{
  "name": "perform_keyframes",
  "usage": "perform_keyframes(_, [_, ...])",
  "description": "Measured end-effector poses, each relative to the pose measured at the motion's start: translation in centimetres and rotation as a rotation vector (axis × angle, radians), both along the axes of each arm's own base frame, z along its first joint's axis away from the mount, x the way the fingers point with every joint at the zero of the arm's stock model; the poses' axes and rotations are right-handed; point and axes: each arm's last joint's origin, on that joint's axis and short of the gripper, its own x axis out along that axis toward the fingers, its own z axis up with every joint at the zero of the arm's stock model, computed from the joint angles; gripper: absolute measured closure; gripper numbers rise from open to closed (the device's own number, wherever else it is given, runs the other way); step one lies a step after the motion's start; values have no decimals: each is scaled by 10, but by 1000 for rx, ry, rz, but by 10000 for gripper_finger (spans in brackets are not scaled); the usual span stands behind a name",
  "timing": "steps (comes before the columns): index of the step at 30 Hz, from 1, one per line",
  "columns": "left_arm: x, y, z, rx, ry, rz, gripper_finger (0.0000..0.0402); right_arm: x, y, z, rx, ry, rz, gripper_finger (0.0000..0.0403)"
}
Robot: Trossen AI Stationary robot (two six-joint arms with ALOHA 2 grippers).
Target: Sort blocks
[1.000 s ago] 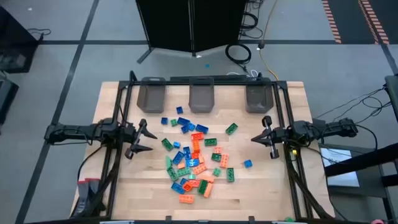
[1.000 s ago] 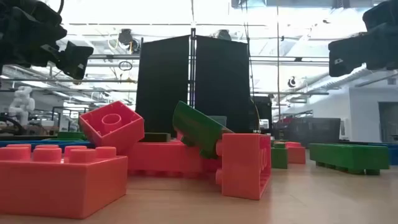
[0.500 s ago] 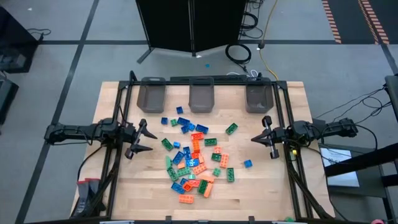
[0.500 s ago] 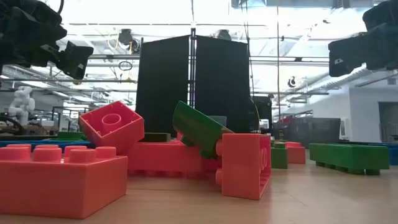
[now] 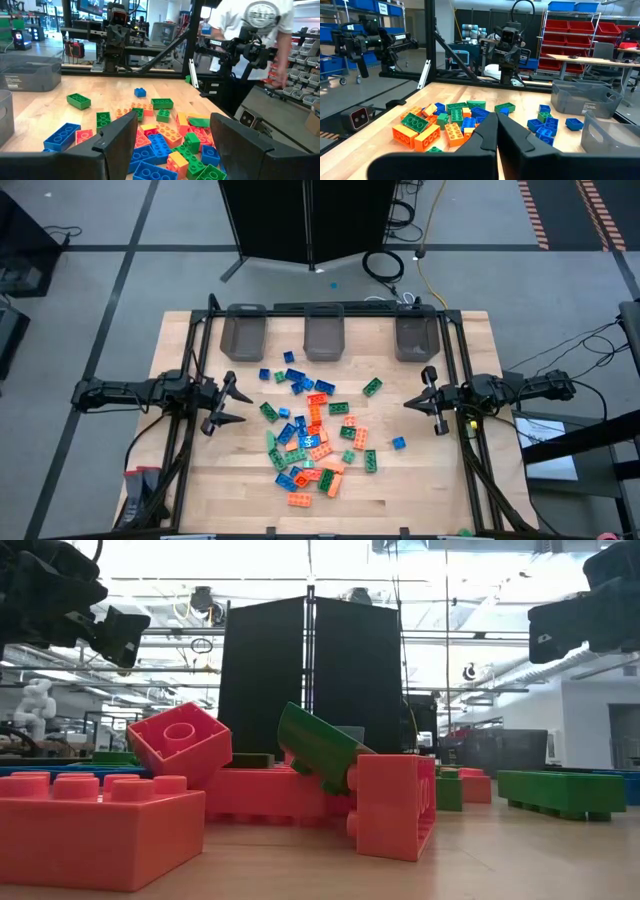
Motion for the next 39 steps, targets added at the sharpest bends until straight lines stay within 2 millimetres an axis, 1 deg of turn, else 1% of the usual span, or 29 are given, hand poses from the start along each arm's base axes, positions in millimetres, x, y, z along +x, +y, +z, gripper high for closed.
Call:
perform_keyframes(23, [0,0,0,0,0,-1,149,0,0,0,1,0,0,403])
perform_keyframes(25, [0,0,0,0,0,-1,149,0,0,0,22,2,1,403])
perform_keyframes(28, [0,0,0,0,-1,-1,149,0,0,0,100,12,4,403])
perform_keyframes(31, [0,0,0,0,0,0,149,0,0,0,222,29,8,403])
perform_keyframes(34, [0,0,0,0,0,0,149,0,0,0,380,50,13,403])
perform_keyframes(39, [0,0,1,0,-5,0,149,0,0,4,700,56,38,403])
